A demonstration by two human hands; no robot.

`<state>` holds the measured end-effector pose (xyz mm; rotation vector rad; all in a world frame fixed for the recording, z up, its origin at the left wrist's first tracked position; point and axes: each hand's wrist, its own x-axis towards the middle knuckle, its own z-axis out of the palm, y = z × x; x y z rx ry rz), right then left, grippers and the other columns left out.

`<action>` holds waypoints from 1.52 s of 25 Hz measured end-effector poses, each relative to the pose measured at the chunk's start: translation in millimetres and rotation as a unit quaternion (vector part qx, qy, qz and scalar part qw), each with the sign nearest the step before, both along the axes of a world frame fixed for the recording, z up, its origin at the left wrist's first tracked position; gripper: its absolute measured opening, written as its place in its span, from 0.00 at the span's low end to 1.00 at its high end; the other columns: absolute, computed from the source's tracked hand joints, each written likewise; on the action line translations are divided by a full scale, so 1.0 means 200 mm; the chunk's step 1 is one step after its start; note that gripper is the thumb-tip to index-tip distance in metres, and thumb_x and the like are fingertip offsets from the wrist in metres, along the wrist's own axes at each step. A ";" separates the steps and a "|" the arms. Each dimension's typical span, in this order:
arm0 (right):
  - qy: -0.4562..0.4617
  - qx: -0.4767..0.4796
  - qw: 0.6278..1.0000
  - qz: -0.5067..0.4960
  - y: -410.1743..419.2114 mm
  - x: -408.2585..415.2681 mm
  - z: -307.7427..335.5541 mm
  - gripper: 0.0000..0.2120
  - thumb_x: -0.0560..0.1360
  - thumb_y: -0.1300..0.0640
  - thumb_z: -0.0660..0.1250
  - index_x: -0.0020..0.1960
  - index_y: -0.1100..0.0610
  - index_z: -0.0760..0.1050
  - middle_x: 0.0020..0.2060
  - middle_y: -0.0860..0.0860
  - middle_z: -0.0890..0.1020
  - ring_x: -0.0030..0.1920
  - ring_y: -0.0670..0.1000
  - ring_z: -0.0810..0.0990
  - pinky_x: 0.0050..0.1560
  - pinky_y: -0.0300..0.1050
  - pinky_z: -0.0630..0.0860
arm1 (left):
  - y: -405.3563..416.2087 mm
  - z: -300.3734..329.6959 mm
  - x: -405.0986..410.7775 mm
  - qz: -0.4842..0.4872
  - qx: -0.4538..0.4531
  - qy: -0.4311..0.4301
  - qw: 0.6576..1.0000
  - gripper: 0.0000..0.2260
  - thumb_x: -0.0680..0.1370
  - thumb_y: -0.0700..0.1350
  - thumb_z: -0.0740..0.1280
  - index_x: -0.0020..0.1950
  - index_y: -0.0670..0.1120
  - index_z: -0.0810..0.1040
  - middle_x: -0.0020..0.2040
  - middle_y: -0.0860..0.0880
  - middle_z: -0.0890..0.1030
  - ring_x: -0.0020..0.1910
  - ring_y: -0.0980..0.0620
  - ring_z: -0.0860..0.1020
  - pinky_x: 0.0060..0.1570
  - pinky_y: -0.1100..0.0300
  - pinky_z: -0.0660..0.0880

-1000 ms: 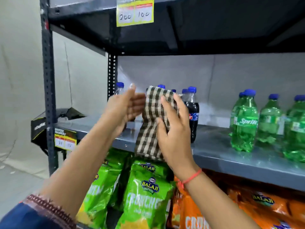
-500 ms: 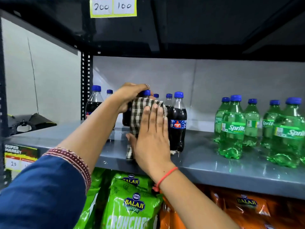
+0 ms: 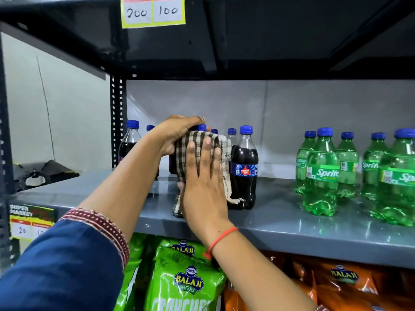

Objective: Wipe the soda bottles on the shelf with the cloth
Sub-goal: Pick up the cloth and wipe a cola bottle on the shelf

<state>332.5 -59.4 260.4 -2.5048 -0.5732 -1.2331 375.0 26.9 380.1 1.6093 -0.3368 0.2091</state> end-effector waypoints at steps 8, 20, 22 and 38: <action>-0.004 -0.038 0.999 0.000 -0.02 0.02 0.01 0.40 0.78 0.56 0.58 0.69 0.54 0.26 0.66 0.57 0.24 0.71 0.64 0.33 0.72 0.56 0.44 | -0.01 0.00 -0.02 0.000 -0.008 0.010 1.000 0.13 0.73 0.44 0.65 0.50 0.36 0.78 0.36 0.44 0.84 0.31 0.52 0.81 0.34 0.62 0.80; 0.034 -0.021 0.999 0.003 -0.07 -0.09 0.01 0.34 0.75 0.66 0.57 0.73 0.51 0.42 0.75 0.58 0.42 0.73 0.63 0.49 0.51 0.57 0.77 | -0.01 0.00 0.01 -0.020 -0.011 -0.004 1.000 0.10 0.74 0.44 0.64 0.45 0.37 0.77 0.34 0.44 0.85 0.35 0.51 0.83 0.35 0.62 0.80; 0.061 -0.038 0.997 0.000 -0.10 -0.14 0.02 0.34 0.73 0.69 0.56 0.73 0.52 0.44 0.75 0.60 0.44 0.71 0.63 0.54 0.50 0.57 0.77 | -0.02 0.00 0.01 -0.014 0.019 -0.016 1.000 0.11 0.74 0.46 0.63 0.47 0.38 0.77 0.33 0.47 0.85 0.35 0.52 0.83 0.34 0.64 0.79; 0.119 -0.076 0.990 0.013 -0.39 -0.49 0.07 0.21 0.68 0.65 0.58 0.57 0.49 0.74 0.56 0.56 0.78 0.52 0.62 0.78 0.42 0.51 0.72 | -0.09 0.09 -0.11 0.160 0.137 -0.166 0.964 0.10 0.72 0.49 0.67 0.42 0.42 0.80 0.51 0.45 0.81 0.46 0.51 0.77 0.50 0.58 0.75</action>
